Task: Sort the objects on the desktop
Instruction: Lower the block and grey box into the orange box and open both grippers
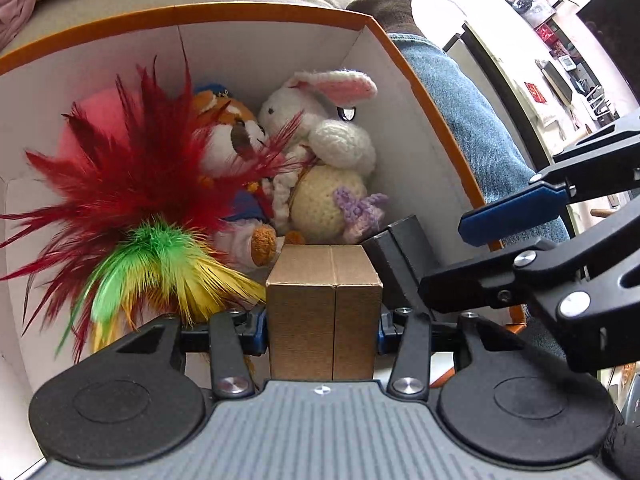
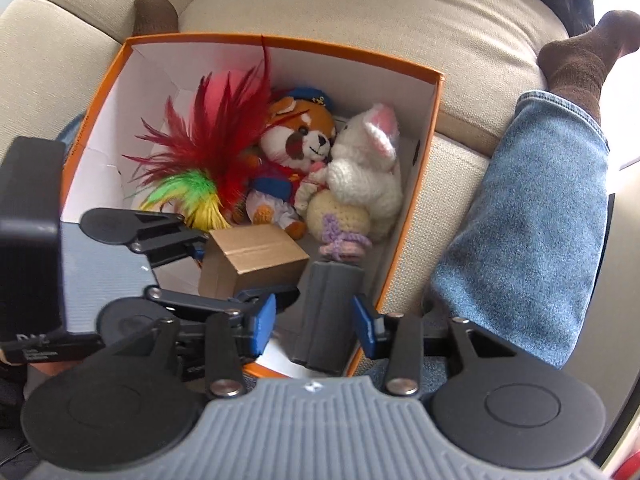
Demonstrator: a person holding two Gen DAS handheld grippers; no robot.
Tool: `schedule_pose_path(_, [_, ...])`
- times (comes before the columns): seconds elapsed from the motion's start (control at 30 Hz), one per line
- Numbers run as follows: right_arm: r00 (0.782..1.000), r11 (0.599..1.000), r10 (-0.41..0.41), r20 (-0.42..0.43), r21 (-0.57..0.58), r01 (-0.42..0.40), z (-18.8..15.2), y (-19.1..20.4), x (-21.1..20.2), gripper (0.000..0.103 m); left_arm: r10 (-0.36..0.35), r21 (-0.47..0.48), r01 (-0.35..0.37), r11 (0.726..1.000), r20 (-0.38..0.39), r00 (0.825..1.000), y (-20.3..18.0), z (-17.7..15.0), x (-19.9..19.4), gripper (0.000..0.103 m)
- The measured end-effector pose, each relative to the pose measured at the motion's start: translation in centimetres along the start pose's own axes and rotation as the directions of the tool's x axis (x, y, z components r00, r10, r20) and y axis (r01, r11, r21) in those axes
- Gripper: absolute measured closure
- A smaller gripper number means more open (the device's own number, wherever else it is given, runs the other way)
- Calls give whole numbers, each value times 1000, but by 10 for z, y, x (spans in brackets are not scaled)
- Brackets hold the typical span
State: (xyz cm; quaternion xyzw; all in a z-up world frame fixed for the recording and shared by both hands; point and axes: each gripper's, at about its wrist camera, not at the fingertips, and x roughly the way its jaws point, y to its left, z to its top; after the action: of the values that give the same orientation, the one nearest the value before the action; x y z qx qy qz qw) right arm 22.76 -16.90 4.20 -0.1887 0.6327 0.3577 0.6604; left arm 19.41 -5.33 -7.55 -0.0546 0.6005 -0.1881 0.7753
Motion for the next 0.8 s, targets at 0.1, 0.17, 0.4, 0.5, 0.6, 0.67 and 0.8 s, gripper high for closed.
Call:
schedule_pose_path(0.1, [999, 1000, -6, 39, -17, 7, 0, 0, -7, 57, 28, -15, -28, 999, -6, 1000, 0, 1, 3, 51])
schedule_pose_path(0.17, [996, 1000, -5, 86, -21, 7, -1, -3, -16, 57, 38, -32, -39, 999, -15, 999, -1, 2, 5, 51])
schedule_pose_path(0.4, [983, 999, -43, 179, -2, 44, -8, -13, -29, 57, 7, -138, -9, 990, -16, 1000, 1, 6, 8, 49])
schedule_pose_path(0.5, [977, 999, -51, 207, -7, 54, -13, -17, -30, 57, -16, -152, 16, 988, -1, 1000, 7, 5, 3, 45])
schedule_pose_path(0.6, [975, 998, -50, 216, -17, 55, -17, -19, -30, 56, -47, -167, 47, 985, 0, 999, 13, 2, -3, 43])
schedule_pose_path(0.67, [974, 998, -47, 221, -25, 54, -20, -20, -29, 56, -69, -185, 70, 980, 9, 998, 19, 0, -8, 43])
schedule_pose_path(0.8, [971, 998, -45, 236, -32, 54, -23, -21, -25, 56, -104, -205, 111, 972, 46, 994, 29, -3, -18, 43])
